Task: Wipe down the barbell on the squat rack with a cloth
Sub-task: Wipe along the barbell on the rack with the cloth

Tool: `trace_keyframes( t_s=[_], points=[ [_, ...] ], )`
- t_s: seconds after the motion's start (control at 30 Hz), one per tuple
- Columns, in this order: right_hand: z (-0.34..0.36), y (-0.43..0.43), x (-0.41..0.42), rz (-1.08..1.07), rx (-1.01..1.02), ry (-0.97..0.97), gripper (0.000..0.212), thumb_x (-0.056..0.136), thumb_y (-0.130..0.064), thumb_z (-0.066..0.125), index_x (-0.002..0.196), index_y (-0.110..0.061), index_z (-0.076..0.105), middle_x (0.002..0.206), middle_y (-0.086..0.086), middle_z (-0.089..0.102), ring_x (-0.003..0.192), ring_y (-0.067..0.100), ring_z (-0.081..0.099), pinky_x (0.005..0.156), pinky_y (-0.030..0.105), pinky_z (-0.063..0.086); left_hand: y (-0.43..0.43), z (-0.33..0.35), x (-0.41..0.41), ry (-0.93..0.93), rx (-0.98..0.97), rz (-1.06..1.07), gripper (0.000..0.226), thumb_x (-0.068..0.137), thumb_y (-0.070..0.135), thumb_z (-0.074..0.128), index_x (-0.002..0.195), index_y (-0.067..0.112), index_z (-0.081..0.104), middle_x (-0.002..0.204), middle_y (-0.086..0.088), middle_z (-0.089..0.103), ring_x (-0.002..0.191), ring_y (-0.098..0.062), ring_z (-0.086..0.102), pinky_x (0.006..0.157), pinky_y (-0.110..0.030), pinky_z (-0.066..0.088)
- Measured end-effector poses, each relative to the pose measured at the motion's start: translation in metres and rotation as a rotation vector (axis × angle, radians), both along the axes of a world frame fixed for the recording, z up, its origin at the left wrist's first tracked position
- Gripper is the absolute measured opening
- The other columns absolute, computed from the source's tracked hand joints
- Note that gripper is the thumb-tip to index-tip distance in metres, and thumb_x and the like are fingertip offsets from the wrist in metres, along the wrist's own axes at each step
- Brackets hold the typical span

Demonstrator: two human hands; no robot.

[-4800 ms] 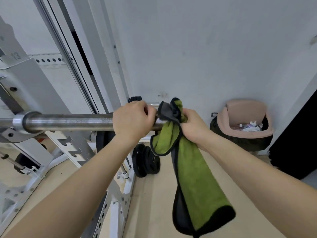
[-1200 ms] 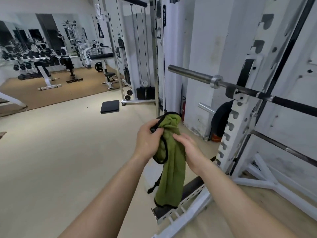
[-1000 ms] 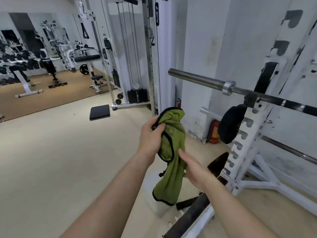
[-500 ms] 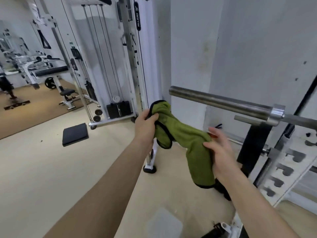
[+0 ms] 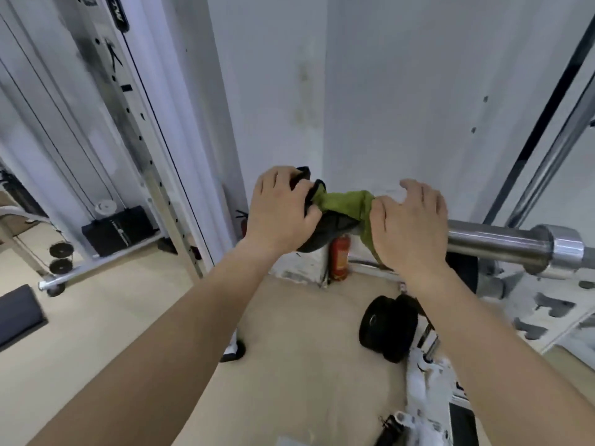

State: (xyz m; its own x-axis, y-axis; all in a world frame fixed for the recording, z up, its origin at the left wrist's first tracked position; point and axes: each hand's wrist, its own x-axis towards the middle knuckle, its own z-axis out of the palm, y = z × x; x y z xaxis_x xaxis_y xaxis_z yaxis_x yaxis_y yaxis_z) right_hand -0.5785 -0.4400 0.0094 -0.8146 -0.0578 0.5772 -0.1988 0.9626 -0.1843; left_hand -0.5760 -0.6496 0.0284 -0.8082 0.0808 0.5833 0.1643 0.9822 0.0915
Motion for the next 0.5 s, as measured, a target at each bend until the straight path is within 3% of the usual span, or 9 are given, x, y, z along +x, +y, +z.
trace_keyframes(
  t_s=[0.07, 0.13, 0.2, 0.27, 0.33, 0.4, 0.5],
  points=[
    [-0.009, -0.013, -0.006, 0.019, 0.088, 0.044, 0.052, 0.104, -0.038, 0.023, 0.129, -0.013, 0.062, 0.138, 0.014, 0.058, 0.123, 0.033, 0.054, 0.118, 0.053, 0.025, -0.001, -0.008, -0.019, 0.169, 0.075, -0.106, 0.034, 0.082, 0.029, 0.06, 0.105, 0.005, 0.065, 0.124, -0.017, 0.055, 0.119, -0.037, 0.05, 0.099, -0.045, 0.044],
    [-0.01, -0.04, -0.008, -0.007, 0.187, 0.066, 0.055, 0.105, -0.039, 0.018, 0.14, -0.013, 0.051, 0.127, 0.01, 0.066, 0.105, 0.033, 0.065, 0.12, 0.052, 0.021, -0.004, -0.012, -0.033, 0.26, 0.111, -0.258, 0.031, 0.083, 0.014, 0.058, 0.111, 0.0, 0.062, 0.127, -0.022, 0.054, 0.117, -0.038, 0.053, 0.099, -0.045, 0.046],
    [-0.007, -0.073, -0.012, -0.067, 0.207, 0.062, 0.052, 0.105, -0.038, 0.019, 0.129, -0.015, 0.058, 0.105, 0.006, 0.072, 0.09, 0.031, 0.067, 0.121, 0.054, 0.018, -0.019, -0.015, -0.043, 0.21, 0.074, -0.351, 0.038, 0.086, 0.011, 0.048, 0.121, 0.005, 0.062, 0.126, -0.017, 0.06, 0.109, -0.034, 0.059, 0.102, -0.047, 0.043],
    [-0.004, -0.1, -0.02, -0.12, 0.196, 0.087, 0.046, 0.104, -0.037, 0.022, 0.109, -0.018, 0.064, 0.09, 0.001, 0.072, 0.087, 0.028, 0.066, 0.121, 0.054, 0.015, -0.041, -0.018, -0.05, 0.105, 0.018, -0.346, 0.043, 0.088, 0.02, 0.037, 0.117, 0.013, 0.067, 0.114, -0.006, 0.069, 0.098, -0.029, 0.065, 0.105, -0.045, 0.04],
    [-0.003, -0.112, -0.026, -0.137, 0.192, 0.114, 0.046, 0.105, -0.037, 0.024, 0.097, -0.019, 0.065, 0.084, 0.0, 0.072, 0.087, 0.028, 0.064, 0.12, 0.055, 0.016, -0.052, -0.019, -0.056, 0.064, 0.046, -0.331, 0.045, 0.086, 0.024, 0.032, 0.106, 0.013, 0.07, 0.099, -0.005, 0.071, 0.081, -0.03, 0.064, 0.08, -0.039, 0.045],
    [-0.004, -0.105, -0.025, -0.143, 0.21, 0.139, 0.046, 0.105, -0.037, 0.025, 0.091, -0.017, 0.065, 0.08, 0.001, 0.071, 0.086, 0.029, 0.064, 0.119, 0.056, 0.02, -0.045, -0.016, -0.058, 0.065, -0.003, -0.303, 0.038, 0.083, 0.023, 0.034, 0.092, 0.01, 0.069, 0.082, -0.007, 0.067, 0.062, -0.031, 0.056, 0.056, -0.031, 0.033],
    [-0.007, -0.066, -0.012, -0.222, 0.268, 0.139, 0.05, 0.105, -0.036, 0.025, 0.089, -0.015, 0.067, 0.083, 0.001, 0.073, 0.087, 0.028, 0.065, 0.117, 0.056, 0.024, -0.011, -0.007, -0.059, 0.071, -0.13, -0.299, 0.023, 0.081, 0.021, 0.038, 0.073, 0.011, 0.058, 0.063, -0.007, 0.057, 0.048, -0.026, 0.04, 0.049, -0.028, 0.013]
  ],
)
